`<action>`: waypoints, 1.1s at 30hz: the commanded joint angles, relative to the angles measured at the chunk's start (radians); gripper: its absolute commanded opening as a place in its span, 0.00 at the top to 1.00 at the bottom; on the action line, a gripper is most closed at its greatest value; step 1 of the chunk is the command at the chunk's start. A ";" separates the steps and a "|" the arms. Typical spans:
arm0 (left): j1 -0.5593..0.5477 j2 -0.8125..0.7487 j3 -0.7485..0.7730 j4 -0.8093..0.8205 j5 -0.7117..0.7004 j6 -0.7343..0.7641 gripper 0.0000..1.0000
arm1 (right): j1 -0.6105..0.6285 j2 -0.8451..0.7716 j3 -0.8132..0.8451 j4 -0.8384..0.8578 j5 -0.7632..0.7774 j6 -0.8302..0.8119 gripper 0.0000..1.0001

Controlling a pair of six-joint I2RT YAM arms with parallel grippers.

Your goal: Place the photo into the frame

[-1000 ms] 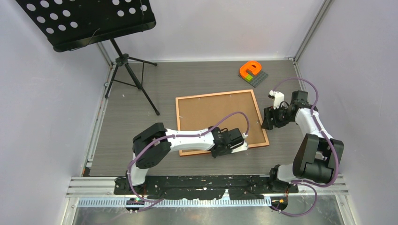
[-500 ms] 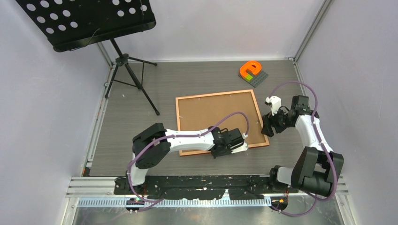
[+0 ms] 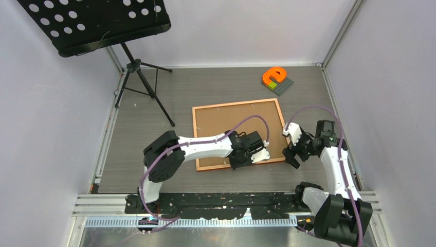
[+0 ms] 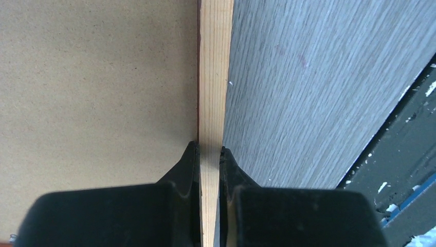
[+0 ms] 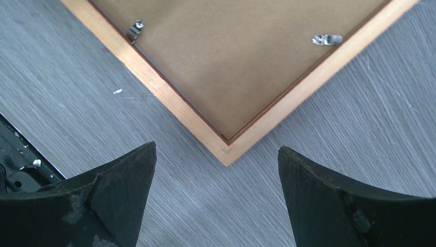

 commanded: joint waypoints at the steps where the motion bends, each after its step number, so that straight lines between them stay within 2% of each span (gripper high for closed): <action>1: 0.008 0.001 0.082 -0.068 0.101 0.010 1.00 | 0.068 -0.076 -0.047 0.013 0.014 -0.042 0.06; 10: 0.036 0.006 0.114 -0.080 0.149 -0.003 1.00 | 0.305 -0.255 -0.162 0.135 0.179 0.050 0.06; 16: 0.060 0.006 0.155 -0.122 0.197 0.000 1.00 | 0.384 -0.302 -0.207 0.201 0.252 0.065 0.06; 24: 0.083 0.007 0.194 -0.164 0.256 0.009 1.00 | 0.417 -0.400 -0.273 0.268 0.304 0.042 0.08; 33: 0.105 -0.002 0.205 -0.177 0.265 0.024 1.00 | 0.421 -0.467 -0.325 0.245 0.312 -0.021 0.13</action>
